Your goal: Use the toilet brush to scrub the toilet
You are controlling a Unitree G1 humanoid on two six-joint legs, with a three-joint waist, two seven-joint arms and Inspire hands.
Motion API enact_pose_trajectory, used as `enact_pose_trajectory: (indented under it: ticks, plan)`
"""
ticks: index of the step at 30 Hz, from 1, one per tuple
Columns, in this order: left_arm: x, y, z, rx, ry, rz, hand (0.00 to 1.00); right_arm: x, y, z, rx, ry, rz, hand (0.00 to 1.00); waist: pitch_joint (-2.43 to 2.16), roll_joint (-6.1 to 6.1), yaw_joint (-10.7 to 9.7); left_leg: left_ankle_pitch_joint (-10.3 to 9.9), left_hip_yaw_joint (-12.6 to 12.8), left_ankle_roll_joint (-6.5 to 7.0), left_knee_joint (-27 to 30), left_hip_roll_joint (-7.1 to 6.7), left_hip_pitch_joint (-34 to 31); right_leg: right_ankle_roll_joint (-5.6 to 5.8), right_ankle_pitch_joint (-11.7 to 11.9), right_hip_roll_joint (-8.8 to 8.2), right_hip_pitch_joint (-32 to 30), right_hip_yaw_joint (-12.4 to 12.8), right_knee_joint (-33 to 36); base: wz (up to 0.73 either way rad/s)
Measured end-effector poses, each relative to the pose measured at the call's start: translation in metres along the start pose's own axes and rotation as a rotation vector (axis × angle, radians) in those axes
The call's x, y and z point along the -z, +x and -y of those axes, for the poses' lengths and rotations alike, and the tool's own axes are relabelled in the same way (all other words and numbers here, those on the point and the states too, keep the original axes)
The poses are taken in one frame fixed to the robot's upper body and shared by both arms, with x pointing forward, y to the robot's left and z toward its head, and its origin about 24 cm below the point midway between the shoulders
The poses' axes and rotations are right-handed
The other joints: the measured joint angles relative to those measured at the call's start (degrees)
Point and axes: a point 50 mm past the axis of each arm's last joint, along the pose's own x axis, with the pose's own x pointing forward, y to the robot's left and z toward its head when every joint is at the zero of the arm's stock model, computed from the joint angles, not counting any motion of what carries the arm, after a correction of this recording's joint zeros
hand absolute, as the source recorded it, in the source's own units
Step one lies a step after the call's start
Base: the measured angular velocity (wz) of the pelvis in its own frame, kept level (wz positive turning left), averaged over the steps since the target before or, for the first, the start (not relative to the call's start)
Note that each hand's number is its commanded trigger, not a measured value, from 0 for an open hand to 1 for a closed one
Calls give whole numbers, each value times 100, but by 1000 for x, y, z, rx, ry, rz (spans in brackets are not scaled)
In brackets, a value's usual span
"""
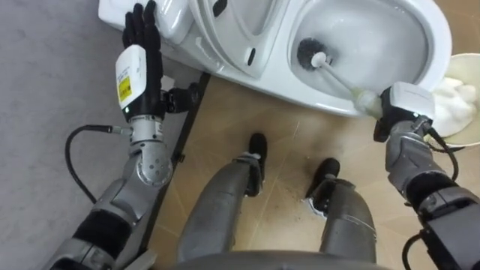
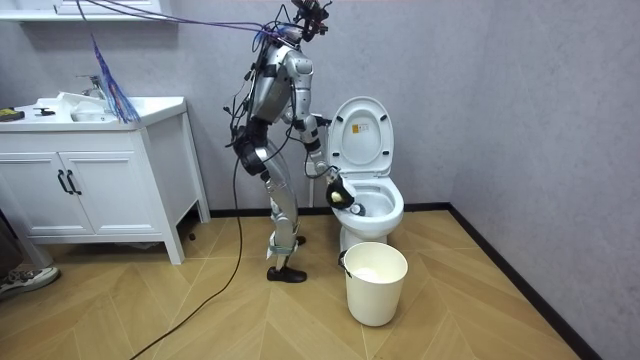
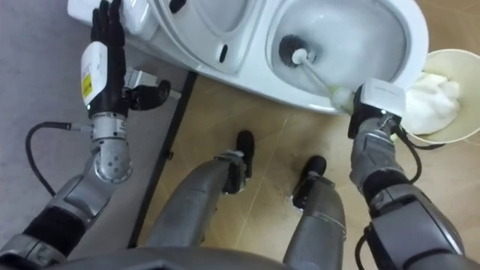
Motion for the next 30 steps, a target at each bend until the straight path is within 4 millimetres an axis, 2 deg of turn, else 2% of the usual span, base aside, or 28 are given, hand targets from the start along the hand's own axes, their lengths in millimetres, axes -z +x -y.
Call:
enact_pose_trajectory:
  ticks: [1,2,4,6,9,11,14,16,17,19,20,22,23,24,26,27,30]
  plan:
    - [-1,0,1,4,-5,4,0,5,0,1,2,-18,-3,100,3,-5,25,-2,-1,-3,-2,-1,0,0,-6,-2,0,-4,1,6]
    - [-2,0,0,3,-12,9,0,16,3,6,14,-47,-12,100,49,-76,37,-4,0,-6,-15,-10,-10,-6,-22,-27,-14,-6,19,7]
    - [-3,1,-3,4,-6,26,0,29,7,16,30,-46,-24,100,59,-131,40,-6,37,-1,1,-45,-67,-2,-92,-90,-117,19,143,12]
    - [-6,3,-8,-5,-4,55,0,40,10,24,34,-9,-46,100,61,-313,2,4,36,2,43,-152,-186,-21,-231,-284,-335,26,437,22]
    - [-10,6,-9,-7,-10,69,0,48,14,32,46,27,-98,100,98,-403,-26,4,38,4,268,-162,-300,-26,-324,-352,-374,-11,608,20]
    - [-10,7,-10,-6,3,71,0,54,16,40,81,28,-122,100,94,-510,-159,3,25,4,358,-216,-309,7,-408,-410,-371,9,737,16]
    - [-11,9,-12,-17,4,74,0,58,17,48,124,14,-123,100,106,-646,-248,-2,41,11,399,-217,-293,20,-425,-425,-355,14,765,1]
    - [-12,11,-12,-20,3,79,0,56,18,49,133,3,-118,100,108,-644,-251,-47,41,75,396,-193,-253,52,-408,-382,-320,15,750,-8]
    - [-12,11,-12,-18,4,75,0,53,17,47,129,-13,-107,100,109,-636,-267,-47,39,75,379,-167,-210,99,-383,-338,-250,-12,677,-13]
    - [-10,10,-11,-4,11,63,0,44,14,35,106,-27,-72,100,104,-597,-253,-66,34,69,344,-112,-87,119,-301,-225,-73,-26,504,-13]
    - [-8,9,-9,8,19,52,0,38,9,24,85,-42,-46,100,100,-572,-249,-85,35,58,268,-111,15,134,-265,-205,38,-32,410,-7]
    - [-2,7,-5,25,30,28,0,28,1,5,39,-59,-6,100,89,-481,-202,-91,38,66,158,-88,168,158,-194,-146,224,-49,234,-11]
    - [0,5,-2,39,31,14,0,25,-6,-9,0,-64,11,100,64,-397,-157,-95,37,71,93,-79,262,161,-148,-135,351,-99,109,-9]
    - [1,3,2,62,30,7,0,23,-14,-24,-41,-52,19,100,61,-323,-144,-95,34,74,37,-93,363,162,-125,-142,465,-134,34,0]
    - [6,-1,6,86,36,-12,0,25,-24,-41,-87,2,-17,100,39,-256,-166,-86,46,87,-48,-148,526,161,-127,-188,582,-123,6,6]
    - [11,-5,7,100,45,-29,0,31,-32,-53,-122,19,-43,100,36,-266,-200,-74,51,109,-137,-180,657,170,-146,-209,679,-102,-8,8]
    - [25,-17,7,119,60,-78,0,40,-45,-68,-165,17,-59,100,13,-276,-296,-91,48,91,-244,-222,962,194,-225,-217,958,-85,-63,6]
